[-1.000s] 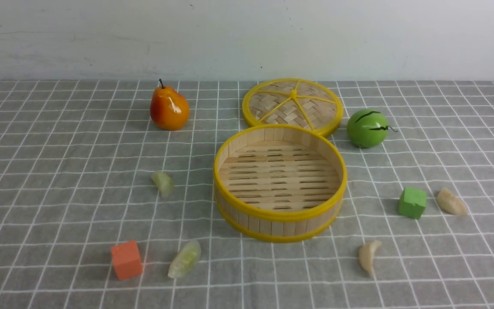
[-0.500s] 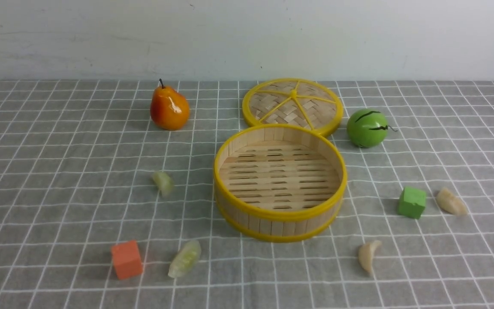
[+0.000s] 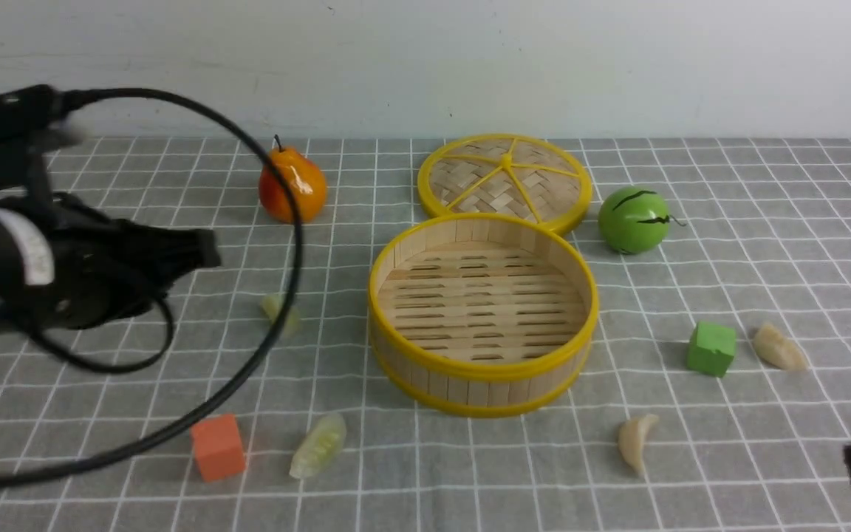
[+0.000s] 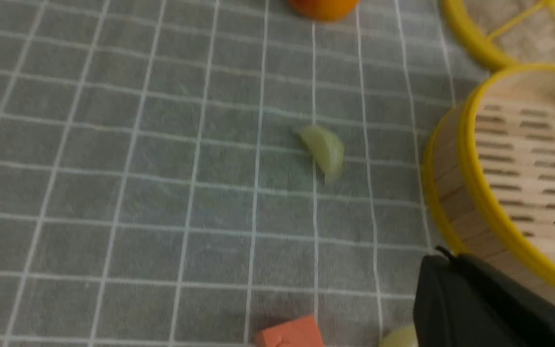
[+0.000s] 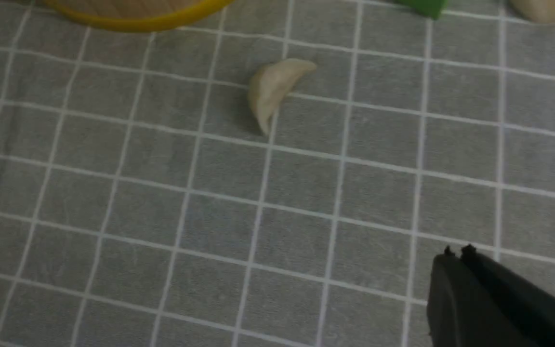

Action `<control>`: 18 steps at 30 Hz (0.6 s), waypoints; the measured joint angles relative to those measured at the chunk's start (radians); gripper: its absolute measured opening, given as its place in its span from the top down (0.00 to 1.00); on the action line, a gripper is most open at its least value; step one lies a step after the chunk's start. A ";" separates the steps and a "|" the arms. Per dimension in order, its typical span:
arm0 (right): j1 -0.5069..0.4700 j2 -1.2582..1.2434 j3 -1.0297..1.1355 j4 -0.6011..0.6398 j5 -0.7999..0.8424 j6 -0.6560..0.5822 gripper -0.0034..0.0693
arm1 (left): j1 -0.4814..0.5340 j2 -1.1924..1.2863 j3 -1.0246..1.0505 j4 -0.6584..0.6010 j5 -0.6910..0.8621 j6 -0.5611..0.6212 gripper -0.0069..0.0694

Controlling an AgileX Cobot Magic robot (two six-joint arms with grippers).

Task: Put the dumplings into the steamer on the table with the grey tablecloth.
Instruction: 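Reach for and grasp a dumpling on the table with the left gripper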

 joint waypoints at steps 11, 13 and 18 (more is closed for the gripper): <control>0.023 0.106 -0.034 0.255 0.003 -0.261 0.96 | 0.035 0.550 -0.488 -0.175 0.165 0.173 0.76; 0.026 0.112 -0.034 0.265 0.003 -0.279 0.95 | 0.042 0.662 -0.591 -0.175 0.184 0.167 0.62; 0.026 0.136 -0.035 0.266 -0.004 -0.283 0.95 | 0.060 0.877 -0.802 -0.156 0.285 0.128 0.33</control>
